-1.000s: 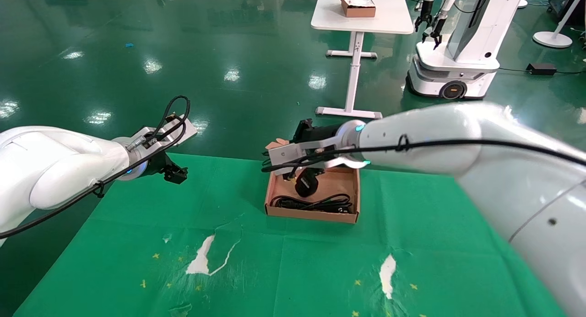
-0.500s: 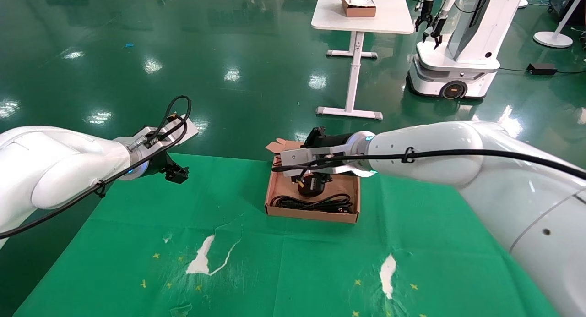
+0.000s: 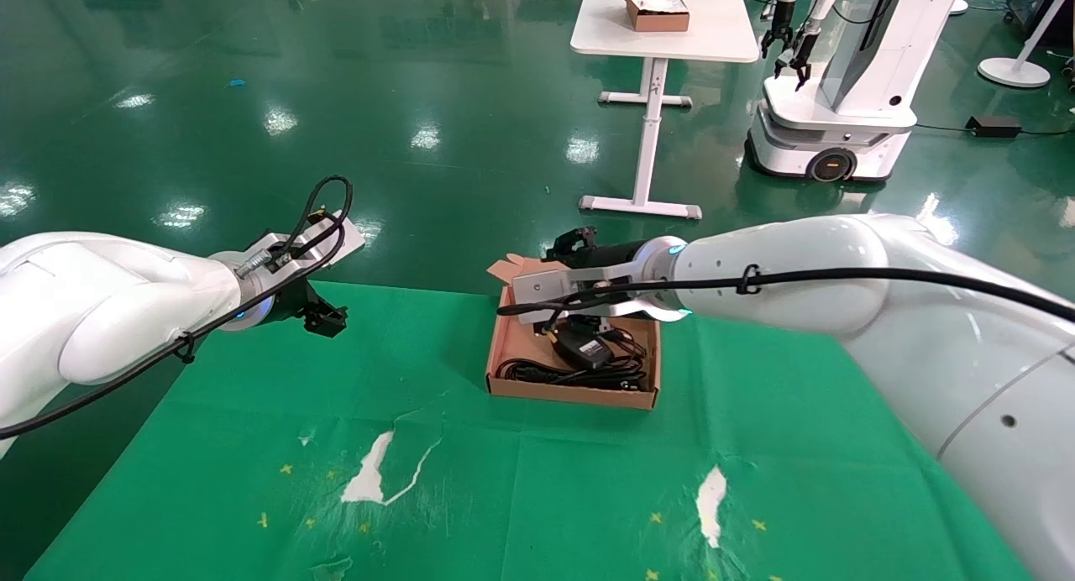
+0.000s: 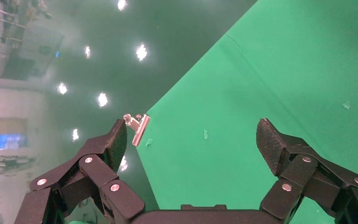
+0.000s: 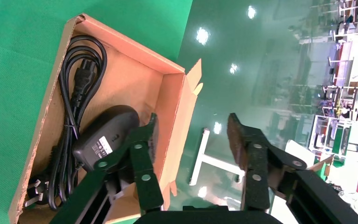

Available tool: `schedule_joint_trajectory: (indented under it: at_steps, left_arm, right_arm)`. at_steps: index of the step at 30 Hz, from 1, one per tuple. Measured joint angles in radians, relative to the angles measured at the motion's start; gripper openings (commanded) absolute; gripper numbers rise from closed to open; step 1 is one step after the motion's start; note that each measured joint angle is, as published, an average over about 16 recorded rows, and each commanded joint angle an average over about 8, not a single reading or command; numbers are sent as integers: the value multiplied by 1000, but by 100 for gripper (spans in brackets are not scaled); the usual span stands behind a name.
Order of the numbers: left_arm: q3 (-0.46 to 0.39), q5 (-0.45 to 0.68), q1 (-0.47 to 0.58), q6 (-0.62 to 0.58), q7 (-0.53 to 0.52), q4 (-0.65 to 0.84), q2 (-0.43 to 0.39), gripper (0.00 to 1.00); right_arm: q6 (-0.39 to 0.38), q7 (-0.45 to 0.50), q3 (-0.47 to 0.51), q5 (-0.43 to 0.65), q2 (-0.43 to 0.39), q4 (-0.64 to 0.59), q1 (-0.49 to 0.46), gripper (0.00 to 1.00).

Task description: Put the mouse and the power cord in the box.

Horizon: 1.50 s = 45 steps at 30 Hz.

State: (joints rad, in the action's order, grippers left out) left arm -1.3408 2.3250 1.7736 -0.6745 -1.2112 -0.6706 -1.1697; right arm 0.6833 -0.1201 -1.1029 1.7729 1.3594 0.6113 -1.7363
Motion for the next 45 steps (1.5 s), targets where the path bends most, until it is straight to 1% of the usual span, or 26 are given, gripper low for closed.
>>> schedule_joint_trajectory:
  at_steps: [4,9,30,37,41,45]
  left_arm:
    - [0,0,0,0,0,0,0,100]
    - [0,0,0,0,0,0,0,100]
    - [6,-8,-4,-4,5,-3,3,100]
    - [57,-86,-38,-44,55,-33,30,100]
    - [111,-167,-74,-86,107,-64,58,100]
    - [180,-271,-119,-139,174,-104,95,100]
  right_arm:
    - [27,9,27,-32,-24,23,21,100]
    - [79,29,79,-98,-72,66,63,100]
    - [364,137,369,-465,-335,302,295,100]
    - [460,174,466,-589,-423,381,374,100]
    - [515,195,522,-660,-474,427,419,100]
    - [571,216,578,-731,-525,473,464,100]
